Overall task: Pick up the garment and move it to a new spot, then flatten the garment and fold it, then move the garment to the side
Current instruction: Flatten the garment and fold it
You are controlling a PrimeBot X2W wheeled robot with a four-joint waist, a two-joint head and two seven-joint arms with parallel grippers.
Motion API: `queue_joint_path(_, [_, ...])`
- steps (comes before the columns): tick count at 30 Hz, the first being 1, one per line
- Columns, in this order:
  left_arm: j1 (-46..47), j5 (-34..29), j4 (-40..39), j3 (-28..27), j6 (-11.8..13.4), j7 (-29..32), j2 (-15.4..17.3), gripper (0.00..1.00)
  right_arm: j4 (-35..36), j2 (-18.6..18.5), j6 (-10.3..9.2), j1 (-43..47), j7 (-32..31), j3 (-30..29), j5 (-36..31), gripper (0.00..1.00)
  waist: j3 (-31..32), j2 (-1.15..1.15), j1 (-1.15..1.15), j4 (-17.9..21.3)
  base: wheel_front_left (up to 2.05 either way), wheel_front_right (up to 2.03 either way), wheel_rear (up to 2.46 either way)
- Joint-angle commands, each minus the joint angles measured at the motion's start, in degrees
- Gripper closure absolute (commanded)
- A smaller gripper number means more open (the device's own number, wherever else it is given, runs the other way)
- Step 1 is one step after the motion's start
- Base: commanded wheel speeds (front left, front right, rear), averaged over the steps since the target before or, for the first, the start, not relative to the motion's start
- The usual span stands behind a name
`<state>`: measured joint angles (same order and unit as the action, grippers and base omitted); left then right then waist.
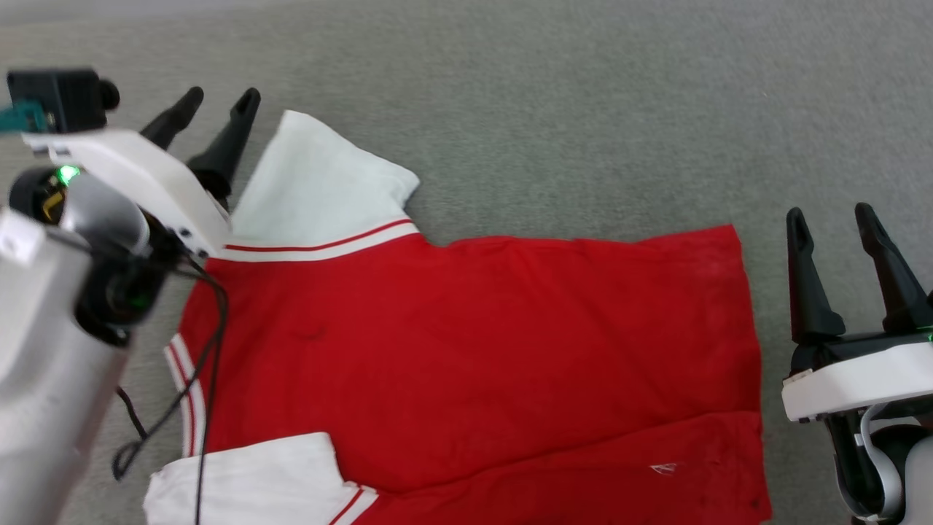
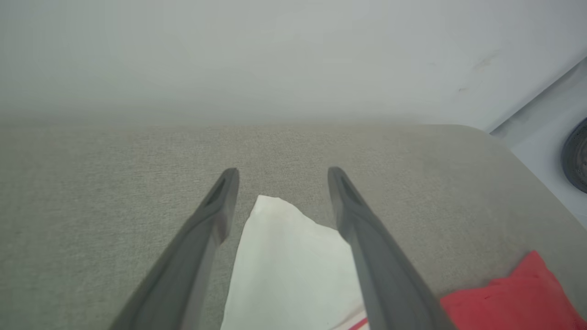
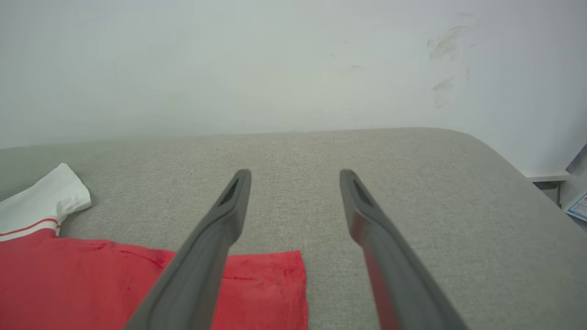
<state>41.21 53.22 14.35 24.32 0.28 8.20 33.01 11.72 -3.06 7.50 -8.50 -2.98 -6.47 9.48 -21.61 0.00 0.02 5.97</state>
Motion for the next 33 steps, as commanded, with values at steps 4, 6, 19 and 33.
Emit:
queue_joint_path(4, [5.72, 2.55, 4.62, 1.79, -2.69, 10.02, 2.46, 0.0, -0.73, 0.25, -0.03, -1.38, 1.29, 0.83, 1.69, 0.0, -3.34, 0.0, -0.02, 3.85, 0.0, 0.0, 0.0])
queue_joint_path(6, [8.23, 4.0, 7.04, 2.58, -3.38, 15.78, 3.77, 0.0, -1.18, 0.23, -0.03, -1.64, 1.96, 0.99, 2.5, 0.0, -4.11, 0.0, -0.02, 4.85, 0.0, 0.0, 0.0])
queue_joint_path(19, [14.05, 7.01, 15.45, 7.63, -4.32, 36.87, 6.68, 0.0, -4.27, 0.24, -0.03, -1.85, 4.93, 2.53, 6.92, 0.0, -8.91, 0.0, -0.02, 8.71, 0.0, 0.0, 0.0])
queue_joint_path(33, [16.01, 5.22, 18.16, 9.05, -4.33, 33.37, 2.71, 1.0, -13.17, 0.03, -0.03, -8.11, -5.54, 3.02, 8.48, 0.0, -7.37, 0.0, -0.02, 7.06, 0.0, 0.0, 0.0])
